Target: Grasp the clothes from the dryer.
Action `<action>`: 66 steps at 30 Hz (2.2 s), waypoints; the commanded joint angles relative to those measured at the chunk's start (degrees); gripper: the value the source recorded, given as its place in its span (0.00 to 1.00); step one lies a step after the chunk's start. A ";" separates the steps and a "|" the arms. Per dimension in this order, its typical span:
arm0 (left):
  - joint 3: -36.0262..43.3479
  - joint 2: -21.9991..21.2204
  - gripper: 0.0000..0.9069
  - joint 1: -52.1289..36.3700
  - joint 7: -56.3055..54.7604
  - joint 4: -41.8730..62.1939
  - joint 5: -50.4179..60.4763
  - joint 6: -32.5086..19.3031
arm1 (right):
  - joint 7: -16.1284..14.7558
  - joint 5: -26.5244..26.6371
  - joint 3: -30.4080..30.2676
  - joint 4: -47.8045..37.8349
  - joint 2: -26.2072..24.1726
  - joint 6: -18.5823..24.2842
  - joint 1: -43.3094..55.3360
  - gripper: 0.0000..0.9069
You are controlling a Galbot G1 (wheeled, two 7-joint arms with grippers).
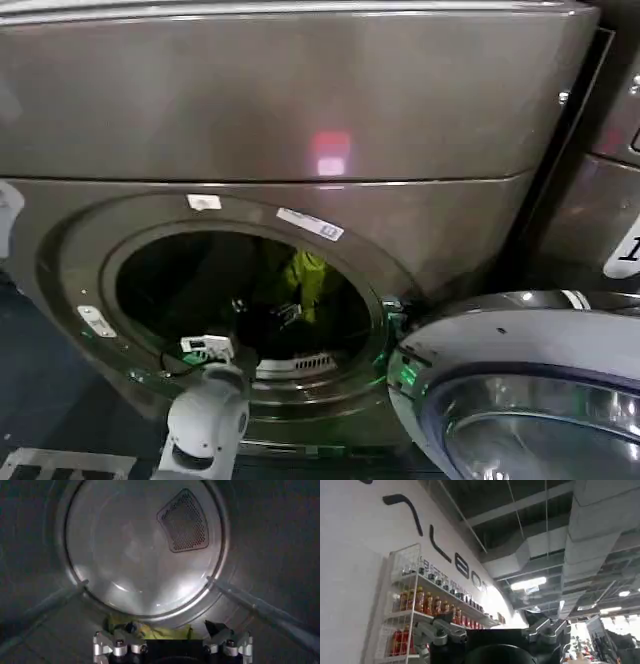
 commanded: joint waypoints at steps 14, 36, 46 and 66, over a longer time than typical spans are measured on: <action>0.43 -1.57 1.00 -27.30 0.13 30.29 1.09 -4.56 | -3.87 -4.17 0.83 0.86 1.14 2.31 -0.93 1.00; 0.12 -3.18 1.00 -53.25 9.22 69.92 8.57 -11.54 | -4.02 -3.95 -1.71 -0.76 -0.61 2.40 1.02 1.00; 10.42 -0.03 1.00 -60.77 42.53 84.93 17.35 -24.88 | -4.02 -2.72 -1.14 -0.20 -0.35 2.19 0.38 1.00; 21.59 0.19 1.00 -73.12 57.82 99.15 61.16 -30.55 | -4.12 -2.71 -1.04 0.13 0.88 2.23 0.64 1.00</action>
